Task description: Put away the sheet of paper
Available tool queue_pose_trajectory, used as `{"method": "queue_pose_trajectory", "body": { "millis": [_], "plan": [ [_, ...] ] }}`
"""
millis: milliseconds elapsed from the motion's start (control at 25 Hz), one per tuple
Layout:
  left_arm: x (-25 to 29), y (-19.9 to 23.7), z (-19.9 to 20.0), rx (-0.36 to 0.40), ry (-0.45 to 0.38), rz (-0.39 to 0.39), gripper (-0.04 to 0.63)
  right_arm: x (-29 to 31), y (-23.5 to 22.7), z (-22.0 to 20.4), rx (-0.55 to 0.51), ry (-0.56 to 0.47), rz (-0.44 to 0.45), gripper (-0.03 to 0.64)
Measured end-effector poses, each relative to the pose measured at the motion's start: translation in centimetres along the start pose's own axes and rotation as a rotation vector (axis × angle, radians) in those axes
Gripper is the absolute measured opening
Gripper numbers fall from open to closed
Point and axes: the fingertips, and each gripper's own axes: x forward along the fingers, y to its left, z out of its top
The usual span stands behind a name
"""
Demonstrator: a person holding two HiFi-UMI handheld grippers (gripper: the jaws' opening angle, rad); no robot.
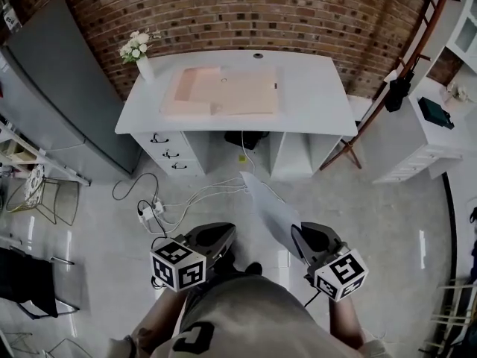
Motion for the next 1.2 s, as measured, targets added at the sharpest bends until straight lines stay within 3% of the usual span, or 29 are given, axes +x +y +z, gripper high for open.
{"method": "queue_pose_trajectory", "body": {
  "millis": [400,1200],
  "plan": [
    [3.6,1.7,1.5,-0.003,0.016,-0.067,0.017,0.9,-2.6,-0.5,0.035,0.059,-0.056,0.023],
    [3.1,17.5,10.1,-0.083,-0.035,-0.061,0.017,16.9,-5.4,7.1,0.039,0.105,-0.063,0.023]
  ]
}}
